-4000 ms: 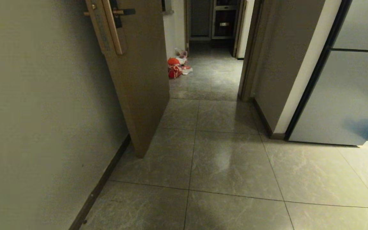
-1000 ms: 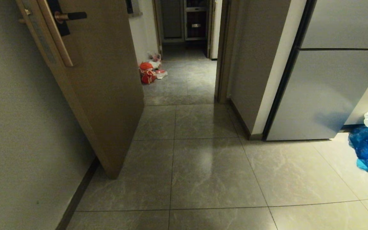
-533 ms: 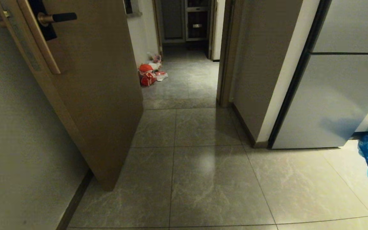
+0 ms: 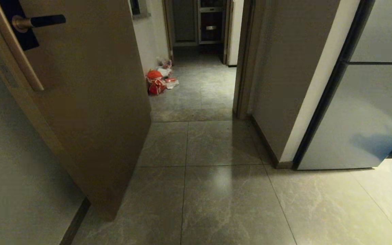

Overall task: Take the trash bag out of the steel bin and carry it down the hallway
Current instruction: Put the trash bag at the door

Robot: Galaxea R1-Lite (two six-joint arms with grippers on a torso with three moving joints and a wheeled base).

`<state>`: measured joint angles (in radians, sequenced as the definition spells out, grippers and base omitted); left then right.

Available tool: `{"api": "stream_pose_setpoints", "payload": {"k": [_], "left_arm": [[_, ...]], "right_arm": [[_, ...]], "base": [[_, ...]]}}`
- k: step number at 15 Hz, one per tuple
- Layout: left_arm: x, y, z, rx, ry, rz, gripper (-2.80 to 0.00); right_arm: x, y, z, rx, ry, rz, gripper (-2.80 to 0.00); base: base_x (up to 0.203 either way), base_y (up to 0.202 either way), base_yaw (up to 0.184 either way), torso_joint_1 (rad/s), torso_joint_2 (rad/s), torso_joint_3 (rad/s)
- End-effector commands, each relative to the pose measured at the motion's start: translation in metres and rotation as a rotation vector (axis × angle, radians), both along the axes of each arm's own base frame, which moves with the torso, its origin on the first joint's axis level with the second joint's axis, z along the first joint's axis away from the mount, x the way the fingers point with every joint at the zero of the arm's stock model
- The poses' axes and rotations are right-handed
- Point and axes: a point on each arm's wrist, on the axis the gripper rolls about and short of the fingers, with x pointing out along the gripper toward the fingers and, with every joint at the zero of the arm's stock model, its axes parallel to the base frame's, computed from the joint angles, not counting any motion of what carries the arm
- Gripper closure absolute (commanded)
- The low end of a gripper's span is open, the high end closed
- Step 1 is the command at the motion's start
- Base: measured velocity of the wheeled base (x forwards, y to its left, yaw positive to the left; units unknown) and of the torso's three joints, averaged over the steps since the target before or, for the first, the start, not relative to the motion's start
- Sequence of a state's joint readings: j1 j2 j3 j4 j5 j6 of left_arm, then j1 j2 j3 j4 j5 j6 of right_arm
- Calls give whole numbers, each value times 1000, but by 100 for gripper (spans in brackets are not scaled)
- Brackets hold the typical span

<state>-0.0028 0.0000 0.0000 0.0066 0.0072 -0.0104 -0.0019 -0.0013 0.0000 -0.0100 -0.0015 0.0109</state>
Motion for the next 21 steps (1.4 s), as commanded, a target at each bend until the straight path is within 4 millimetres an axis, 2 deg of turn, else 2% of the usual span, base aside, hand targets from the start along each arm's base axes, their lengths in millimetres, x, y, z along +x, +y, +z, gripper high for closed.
{"api": "stream_pose_setpoints", "payload": {"k": [1, 21], "left_arm": [[0, 0, 0, 0, 1, 0, 0], [0, 0, 0, -5, 1, 0, 0]], "right_arm": [[0, 0, -1, 0, 2, 0, 0], [0, 0, -1, 0, 1, 0, 0]], "base": [[193, 0, 3, 7, 3, 7], [193, 0, 2, 3, 2, 2]]}}
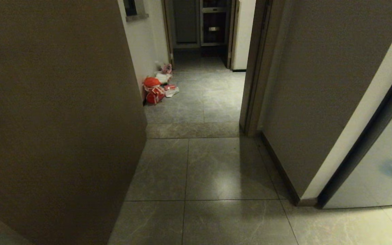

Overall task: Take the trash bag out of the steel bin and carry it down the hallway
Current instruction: Put the trash bag at the door

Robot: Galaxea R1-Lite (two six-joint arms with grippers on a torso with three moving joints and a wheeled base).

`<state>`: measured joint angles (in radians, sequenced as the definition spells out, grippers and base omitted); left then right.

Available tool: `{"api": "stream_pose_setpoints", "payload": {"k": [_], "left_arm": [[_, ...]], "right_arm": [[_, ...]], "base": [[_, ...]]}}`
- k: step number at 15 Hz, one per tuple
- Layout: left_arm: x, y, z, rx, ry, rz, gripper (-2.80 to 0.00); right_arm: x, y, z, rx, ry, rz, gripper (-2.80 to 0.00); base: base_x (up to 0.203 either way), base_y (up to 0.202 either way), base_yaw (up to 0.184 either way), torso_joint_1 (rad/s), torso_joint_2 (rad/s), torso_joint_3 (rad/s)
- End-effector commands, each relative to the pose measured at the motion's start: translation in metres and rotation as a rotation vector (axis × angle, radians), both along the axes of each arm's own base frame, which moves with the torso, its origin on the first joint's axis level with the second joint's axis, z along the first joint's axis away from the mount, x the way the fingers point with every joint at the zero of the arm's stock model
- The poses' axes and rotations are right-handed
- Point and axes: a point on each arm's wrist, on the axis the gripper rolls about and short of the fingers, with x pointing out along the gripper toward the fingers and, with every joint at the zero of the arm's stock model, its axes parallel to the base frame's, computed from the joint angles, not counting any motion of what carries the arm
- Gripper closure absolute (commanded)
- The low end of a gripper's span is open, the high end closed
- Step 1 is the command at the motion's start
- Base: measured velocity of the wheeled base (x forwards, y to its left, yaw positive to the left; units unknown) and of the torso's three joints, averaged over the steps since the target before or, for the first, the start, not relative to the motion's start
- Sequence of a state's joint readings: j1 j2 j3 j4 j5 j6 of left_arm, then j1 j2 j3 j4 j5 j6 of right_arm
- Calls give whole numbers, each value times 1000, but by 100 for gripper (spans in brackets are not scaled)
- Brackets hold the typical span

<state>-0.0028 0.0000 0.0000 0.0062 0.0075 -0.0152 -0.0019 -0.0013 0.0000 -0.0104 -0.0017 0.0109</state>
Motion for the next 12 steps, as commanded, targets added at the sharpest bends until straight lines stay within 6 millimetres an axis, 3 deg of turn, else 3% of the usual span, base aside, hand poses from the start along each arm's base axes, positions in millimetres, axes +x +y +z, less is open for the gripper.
{"api": "stream_pose_setpoints", "payload": {"k": [1, 12], "left_arm": [[0, 0, 0, 0, 1, 1, 0], [0, 0, 0, 1, 2, 0, 0]], "right_arm": [[0, 0, -1, 0, 1, 1, 0], [0, 0, -1, 0, 2, 1, 0]], "base": [[193, 0, 2, 2, 1, -1], [193, 0, 2, 2, 2, 3]]}}
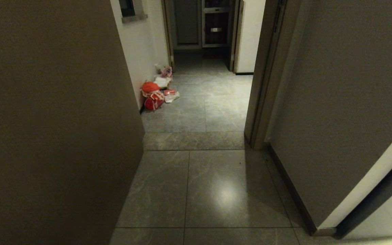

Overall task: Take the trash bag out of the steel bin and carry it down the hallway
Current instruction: Put the trash bag at the door

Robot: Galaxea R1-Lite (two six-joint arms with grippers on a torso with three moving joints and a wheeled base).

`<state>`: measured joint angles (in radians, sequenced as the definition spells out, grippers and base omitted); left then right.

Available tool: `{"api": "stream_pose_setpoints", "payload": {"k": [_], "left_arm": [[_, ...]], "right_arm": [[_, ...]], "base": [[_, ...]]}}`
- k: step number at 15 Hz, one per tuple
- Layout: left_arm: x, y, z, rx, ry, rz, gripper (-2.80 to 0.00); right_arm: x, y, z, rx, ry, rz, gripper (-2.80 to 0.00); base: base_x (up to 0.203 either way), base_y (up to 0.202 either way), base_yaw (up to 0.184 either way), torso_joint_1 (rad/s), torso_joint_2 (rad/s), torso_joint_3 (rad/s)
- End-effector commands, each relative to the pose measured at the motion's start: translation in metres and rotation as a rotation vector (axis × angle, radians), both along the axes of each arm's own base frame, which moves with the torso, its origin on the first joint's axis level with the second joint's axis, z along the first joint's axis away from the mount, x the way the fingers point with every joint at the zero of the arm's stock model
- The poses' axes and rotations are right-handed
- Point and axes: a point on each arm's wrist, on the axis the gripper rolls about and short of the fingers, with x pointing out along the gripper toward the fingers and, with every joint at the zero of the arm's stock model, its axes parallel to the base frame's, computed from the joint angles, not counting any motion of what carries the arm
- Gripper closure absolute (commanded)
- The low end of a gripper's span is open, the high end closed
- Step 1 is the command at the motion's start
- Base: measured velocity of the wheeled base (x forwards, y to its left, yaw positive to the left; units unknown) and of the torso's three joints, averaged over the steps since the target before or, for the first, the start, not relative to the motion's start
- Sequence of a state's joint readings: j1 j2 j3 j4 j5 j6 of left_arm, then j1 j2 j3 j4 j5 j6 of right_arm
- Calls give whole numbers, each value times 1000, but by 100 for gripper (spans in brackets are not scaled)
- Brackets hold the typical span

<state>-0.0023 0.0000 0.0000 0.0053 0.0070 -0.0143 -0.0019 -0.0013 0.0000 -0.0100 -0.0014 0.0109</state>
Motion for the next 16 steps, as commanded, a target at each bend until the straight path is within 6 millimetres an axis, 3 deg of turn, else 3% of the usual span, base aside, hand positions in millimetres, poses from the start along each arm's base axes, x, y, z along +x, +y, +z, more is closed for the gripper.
{"api": "stream_pose_setpoints", "payload": {"k": [1, 16], "left_arm": [[0, 0, -1, 0, 2, 1, 0], [0, 0, -1, 2, 2, 1, 0]], "right_arm": [[0, 0, -1, 0, 1, 0, 0], [0, 0, -1, 0, 1, 0, 0]], "base": [[191, 0, 3, -2, -2, 3], [193, 0, 2, 2, 4, 4]]}}
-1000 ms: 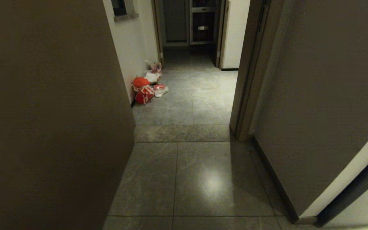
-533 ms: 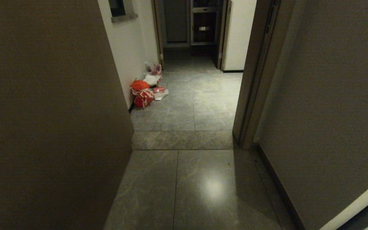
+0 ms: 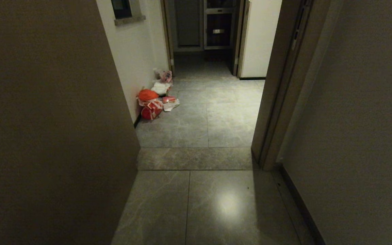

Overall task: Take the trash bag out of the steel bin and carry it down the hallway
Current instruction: Put the trash bag at the door

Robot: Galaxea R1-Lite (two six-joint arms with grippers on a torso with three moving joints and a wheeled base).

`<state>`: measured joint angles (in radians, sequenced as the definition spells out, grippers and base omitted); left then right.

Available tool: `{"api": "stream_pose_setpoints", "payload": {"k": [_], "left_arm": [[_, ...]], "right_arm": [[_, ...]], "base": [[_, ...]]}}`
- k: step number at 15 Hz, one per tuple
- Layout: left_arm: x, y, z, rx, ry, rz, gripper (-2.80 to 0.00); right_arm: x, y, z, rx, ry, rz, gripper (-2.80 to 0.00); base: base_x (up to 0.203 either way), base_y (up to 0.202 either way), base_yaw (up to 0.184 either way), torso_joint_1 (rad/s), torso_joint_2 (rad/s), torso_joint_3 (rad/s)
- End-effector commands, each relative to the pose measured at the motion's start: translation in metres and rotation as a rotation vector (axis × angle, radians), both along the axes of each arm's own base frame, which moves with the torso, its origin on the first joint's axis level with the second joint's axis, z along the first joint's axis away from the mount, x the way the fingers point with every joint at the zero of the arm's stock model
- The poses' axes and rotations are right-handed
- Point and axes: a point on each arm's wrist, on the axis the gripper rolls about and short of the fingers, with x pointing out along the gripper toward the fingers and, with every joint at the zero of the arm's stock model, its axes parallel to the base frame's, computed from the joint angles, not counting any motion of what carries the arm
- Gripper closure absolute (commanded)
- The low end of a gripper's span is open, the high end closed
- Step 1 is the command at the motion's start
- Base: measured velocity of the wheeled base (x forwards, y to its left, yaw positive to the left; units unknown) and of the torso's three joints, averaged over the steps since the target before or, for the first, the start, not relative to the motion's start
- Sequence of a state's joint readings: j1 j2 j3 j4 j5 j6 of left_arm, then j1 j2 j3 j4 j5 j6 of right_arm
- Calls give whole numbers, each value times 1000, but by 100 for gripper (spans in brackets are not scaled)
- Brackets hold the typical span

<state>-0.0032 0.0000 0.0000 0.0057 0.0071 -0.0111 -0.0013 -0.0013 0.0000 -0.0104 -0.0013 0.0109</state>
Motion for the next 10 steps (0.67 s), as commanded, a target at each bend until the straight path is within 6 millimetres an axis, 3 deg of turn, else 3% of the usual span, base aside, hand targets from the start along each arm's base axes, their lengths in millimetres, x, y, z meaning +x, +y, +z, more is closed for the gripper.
{"api": "stream_pose_setpoints", "payload": {"k": [1, 10], "left_arm": [[0, 0, 0, -3, 2, 1, 0], [0, 0, 0, -6, 2, 2, 0]], "right_arm": [[0, 0, -1, 0, 1, 0, 0], [0, 0, -1, 0, 1, 0, 0]], "base": [[194, 0, 0, 2, 7, -2], [193, 0, 2, 3, 2, 5]]}}
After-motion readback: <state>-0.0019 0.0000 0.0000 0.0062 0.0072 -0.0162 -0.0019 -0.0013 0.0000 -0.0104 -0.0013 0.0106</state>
